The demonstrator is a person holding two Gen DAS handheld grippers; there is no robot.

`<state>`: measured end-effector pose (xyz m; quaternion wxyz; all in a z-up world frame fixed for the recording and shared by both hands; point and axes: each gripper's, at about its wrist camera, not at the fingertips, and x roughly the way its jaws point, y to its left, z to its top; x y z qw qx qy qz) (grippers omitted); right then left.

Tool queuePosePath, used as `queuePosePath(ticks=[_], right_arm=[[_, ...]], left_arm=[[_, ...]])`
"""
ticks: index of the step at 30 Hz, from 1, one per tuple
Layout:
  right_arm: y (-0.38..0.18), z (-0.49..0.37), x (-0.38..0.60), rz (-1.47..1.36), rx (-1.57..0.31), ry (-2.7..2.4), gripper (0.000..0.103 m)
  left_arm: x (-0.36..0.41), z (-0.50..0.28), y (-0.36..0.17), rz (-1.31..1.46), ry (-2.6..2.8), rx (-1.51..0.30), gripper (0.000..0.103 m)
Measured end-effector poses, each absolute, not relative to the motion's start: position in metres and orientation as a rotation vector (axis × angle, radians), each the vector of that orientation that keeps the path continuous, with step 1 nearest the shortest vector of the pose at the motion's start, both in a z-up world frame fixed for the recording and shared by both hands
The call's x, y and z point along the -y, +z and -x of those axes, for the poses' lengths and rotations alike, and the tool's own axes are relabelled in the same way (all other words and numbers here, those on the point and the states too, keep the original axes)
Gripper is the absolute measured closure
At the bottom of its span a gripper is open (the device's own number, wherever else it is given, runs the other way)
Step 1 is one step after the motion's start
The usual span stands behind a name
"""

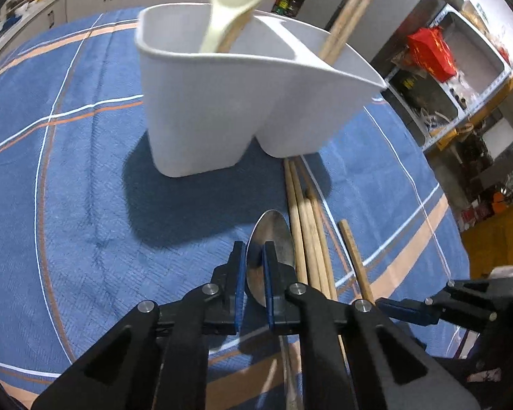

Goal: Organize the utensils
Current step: 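Close the left tool on the metal spoon while the right grasps a chopstick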

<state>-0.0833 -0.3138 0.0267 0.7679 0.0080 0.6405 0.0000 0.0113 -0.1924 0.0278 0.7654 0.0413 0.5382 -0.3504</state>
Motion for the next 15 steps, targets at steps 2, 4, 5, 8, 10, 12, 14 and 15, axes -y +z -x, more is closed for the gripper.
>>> queuePosePath(ticks=[2, 4, 5, 8, 10, 12, 14, 15], right_arm=[[0.027, 0.08, 0.324, -0.084, -1.385, 0.022, 0.094], [0.026, 0.082, 0.339, -0.206, -1.367, 0.034, 0.095], [0.026, 0.085, 0.345, -0.248, -1.351, 0.038, 0.096], [0.032, 0.1, 0.359, -0.323, -1.277, 0.026, 0.096], [0.04, 0.112, 0.364, -0.343, -1.219, 0.025, 0.096], [0.046, 0.124, 0.369, -0.364, -1.169, 0.021, 0.096], [0.054, 0.135, 0.373, -0.371, -1.122, 0.002, 0.096], [0.058, 0.141, 0.374, -0.381, -1.098, -0.001, 0.096]], left_arm=[[0.197, -0.006, 0.029, -0.107, -0.756, -1.159, 0.098], [0.196, -0.001, 0.035, -0.086, -0.749, -1.135, 0.101], [0.193, 0.001, 0.038, -0.074, -0.737, -1.124, 0.102], [0.176, 0.01, 0.049, -0.021, -0.708, -1.096, 0.102], [0.163, 0.016, 0.058, -0.001, -0.691, -1.072, 0.102], [0.154, 0.022, 0.063, 0.011, -0.677, -1.056, 0.102], [0.142, 0.028, 0.071, 0.033, -0.663, -1.039, 0.102], [0.137, 0.031, 0.075, 0.035, -0.656, -1.026, 0.102]])
